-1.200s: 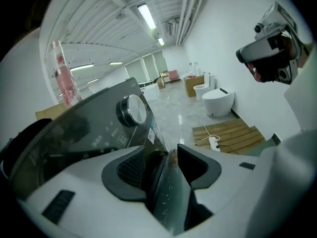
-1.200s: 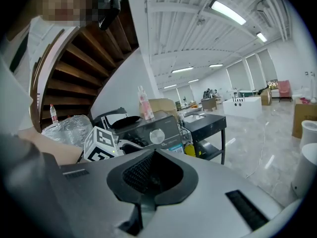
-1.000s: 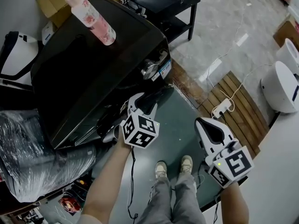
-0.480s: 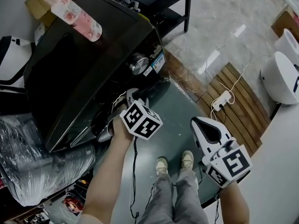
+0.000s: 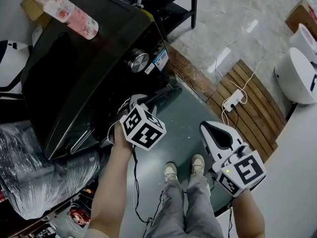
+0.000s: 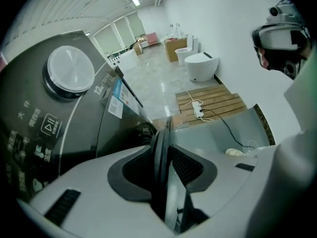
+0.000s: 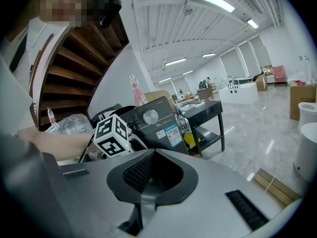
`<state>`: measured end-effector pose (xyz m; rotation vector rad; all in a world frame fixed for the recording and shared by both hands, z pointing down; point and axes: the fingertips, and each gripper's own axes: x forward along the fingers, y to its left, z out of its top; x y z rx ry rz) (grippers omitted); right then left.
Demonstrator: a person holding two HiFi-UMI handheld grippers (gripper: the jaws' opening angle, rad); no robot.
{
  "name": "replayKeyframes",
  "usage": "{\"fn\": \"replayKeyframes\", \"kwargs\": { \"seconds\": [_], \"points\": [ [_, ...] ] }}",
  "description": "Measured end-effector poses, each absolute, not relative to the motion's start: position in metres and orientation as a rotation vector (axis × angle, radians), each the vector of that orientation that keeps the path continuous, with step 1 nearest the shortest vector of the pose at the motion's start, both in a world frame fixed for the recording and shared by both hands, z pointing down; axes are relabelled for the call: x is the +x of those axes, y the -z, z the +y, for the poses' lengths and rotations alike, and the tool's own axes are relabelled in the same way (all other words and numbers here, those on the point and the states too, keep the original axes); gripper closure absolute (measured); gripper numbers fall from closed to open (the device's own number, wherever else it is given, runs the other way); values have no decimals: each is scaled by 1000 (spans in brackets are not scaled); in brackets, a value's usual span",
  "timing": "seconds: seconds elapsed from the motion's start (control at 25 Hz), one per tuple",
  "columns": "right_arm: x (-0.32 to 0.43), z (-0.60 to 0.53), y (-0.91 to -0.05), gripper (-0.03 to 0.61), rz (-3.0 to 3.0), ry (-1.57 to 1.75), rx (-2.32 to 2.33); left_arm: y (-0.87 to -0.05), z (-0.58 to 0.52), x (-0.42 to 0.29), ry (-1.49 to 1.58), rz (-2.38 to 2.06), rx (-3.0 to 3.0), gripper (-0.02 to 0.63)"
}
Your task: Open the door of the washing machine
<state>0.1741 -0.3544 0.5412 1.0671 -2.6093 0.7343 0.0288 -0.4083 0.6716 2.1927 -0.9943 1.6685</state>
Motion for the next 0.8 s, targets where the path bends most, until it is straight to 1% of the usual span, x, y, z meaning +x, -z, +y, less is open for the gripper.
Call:
{"fn": "replayKeyframes", "kwargs": {
  "seconds": [0.28,0.8],
  "points": [
    [178,-337,-543,551,-2581,-745,1044,-670,-364,58,-1688,-850,2303,474],
    [188,-268,-559,551,-2493,-827,968,-670,-251,103,-1761,-488,2493,474]
  ]
}}
